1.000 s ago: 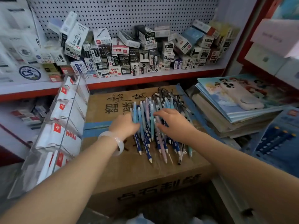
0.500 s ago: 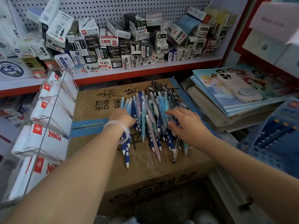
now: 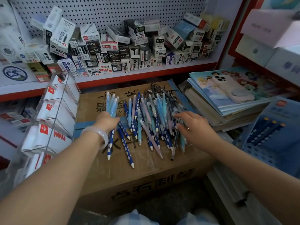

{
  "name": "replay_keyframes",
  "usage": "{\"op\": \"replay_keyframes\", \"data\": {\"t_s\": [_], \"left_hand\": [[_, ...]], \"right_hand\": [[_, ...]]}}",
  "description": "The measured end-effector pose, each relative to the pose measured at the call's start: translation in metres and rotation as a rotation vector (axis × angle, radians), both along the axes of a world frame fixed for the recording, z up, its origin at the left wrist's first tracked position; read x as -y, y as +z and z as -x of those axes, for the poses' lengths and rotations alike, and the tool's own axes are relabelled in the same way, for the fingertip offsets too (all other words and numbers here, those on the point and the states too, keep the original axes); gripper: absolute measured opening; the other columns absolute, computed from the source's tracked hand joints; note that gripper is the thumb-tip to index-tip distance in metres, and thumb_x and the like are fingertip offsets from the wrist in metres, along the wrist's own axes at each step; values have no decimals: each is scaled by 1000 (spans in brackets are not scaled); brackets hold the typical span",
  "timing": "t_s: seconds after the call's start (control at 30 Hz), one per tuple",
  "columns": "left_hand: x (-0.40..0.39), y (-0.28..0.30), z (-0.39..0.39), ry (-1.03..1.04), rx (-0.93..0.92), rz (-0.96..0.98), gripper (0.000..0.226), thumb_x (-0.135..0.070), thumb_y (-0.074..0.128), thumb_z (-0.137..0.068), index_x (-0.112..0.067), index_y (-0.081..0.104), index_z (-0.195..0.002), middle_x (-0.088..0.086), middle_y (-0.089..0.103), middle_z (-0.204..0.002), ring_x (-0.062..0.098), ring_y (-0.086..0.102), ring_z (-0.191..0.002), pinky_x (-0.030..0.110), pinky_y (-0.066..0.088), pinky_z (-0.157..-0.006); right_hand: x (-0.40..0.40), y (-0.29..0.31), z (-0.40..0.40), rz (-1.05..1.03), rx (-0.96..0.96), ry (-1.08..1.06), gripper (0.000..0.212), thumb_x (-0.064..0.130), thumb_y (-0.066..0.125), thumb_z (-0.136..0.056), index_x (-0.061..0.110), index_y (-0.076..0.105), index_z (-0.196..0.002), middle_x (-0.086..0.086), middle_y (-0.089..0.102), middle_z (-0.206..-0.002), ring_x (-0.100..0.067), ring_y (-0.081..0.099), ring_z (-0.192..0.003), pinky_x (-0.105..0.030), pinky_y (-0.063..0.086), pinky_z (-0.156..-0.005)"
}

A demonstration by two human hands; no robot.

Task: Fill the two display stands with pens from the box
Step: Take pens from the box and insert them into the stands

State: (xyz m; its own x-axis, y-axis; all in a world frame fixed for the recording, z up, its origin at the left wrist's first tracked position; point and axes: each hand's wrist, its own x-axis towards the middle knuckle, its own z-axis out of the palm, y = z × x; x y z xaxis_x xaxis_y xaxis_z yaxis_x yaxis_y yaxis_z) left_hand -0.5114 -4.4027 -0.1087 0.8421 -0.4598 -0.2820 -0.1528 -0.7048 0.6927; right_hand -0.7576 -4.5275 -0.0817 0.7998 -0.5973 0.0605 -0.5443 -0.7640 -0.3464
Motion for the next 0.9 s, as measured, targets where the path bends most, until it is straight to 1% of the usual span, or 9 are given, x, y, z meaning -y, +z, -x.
{"op": "replay_keyframes", "data": {"t_s": [0.1, 0.2, 0.3, 0.43, 0.57, 0.67, 0.77, 0.83, 0.9], "left_hand": [[-6, 15, 7, 19, -63, 176, 16, -9, 52, -89, 1, 52, -101, 10, 50, -64, 22, 49, -54, 33, 46, -60], [-5, 41, 31, -116, -64, 280, 3, -5, 50, -89, -8, 52, -90, 7, 49, -68, 18, 47, -57, 30, 44, -60], [-2, 64, 66, -245, -102, 347, 5, -5, 50, -89, -8, 51, -93, 7, 49, -67, 18, 46, -60, 32, 44, -62], [2, 83, 120, -289, -273, 562, 10, -2, 49, -90, -10, 48, -84, 4, 45, -56, 13, 43, -46, 23, 41, -44], [4, 97, 166, -321, -361, 708, 10, -3, 50, -91, -8, 48, -83, -2, 46, -46, 11, 43, -39, 21, 39, -41], [5, 109, 198, -366, -417, 749, 8, -6, 51, -92, -8, 52, -85, -1, 48, -51, 7, 46, -39, 19, 40, -39], [5, 115, 227, -473, -503, 765, 8, -4, 47, -94, -9, 53, -90, -5, 49, -50, 6, 46, -41, 18, 39, -40], [5, 117, 243, -558, -526, 749, 11, -5, 47, -94, -13, 52, -89, -4, 47, -54, 7, 45, -42, 19, 38, -41], [6, 117, 258, -617, -516, 727, 11, -7, 48, -94, -15, 53, -88, -1, 45, -58, 7, 45, -44, 19, 39, -42]], "right_hand": [[-5, 9, 5, -4, 3, -11, 38, 28, 43, -99, 23, 43, -137, 0, 46, -138, -21, 44, -124, -39, 34, -104], [-12, 25, 8, -31, 48, -18, 38, 27, 44, -99, 20, 44, -136, -3, 45, -137, -21, 51, -116, -34, 44, -92], [-22, 44, 13, -67, 104, -24, 37, 28, 43, -99, 21, 44, -136, -1, 48, -133, -18, 56, -105, -30, 47, -84], [-34, 71, 26, -99, 182, -17, 36, 27, 45, -98, 21, 47, -133, -2, 57, -123, -18, 56, -105, -33, 49, -88], [-45, 92, 50, -217, 259, -37, 29, 27, 46, -98, 19, 56, -124, 0, 65, -105, -15, 61, -95, -26, 49, -81], [-51, 99, 68, -377, 364, -81, 26, 30, 48, -97, 16, 63, -112, -1, 69, -97, -15, 65, -88, -34, 53, -84], [-53, 109, 89, -536, 498, -212, 26, 34, 52, -94, 14, 68, -101, -1, 67, -85, -14, 60, -74, -33, 51, -74], [-53, 114, 104, -564, 546, -262, 22, 34, 55, -93, 16, 68, -95, 2, 64, -80, -12, 56, -71, -34, 52, -74], [-51, 117, 120, -606, 567, -287, 19, 32, 57, -92, 16, 68, -92, -2, 64, -81, -15, 57, -72, -35, 53, -73]]}}
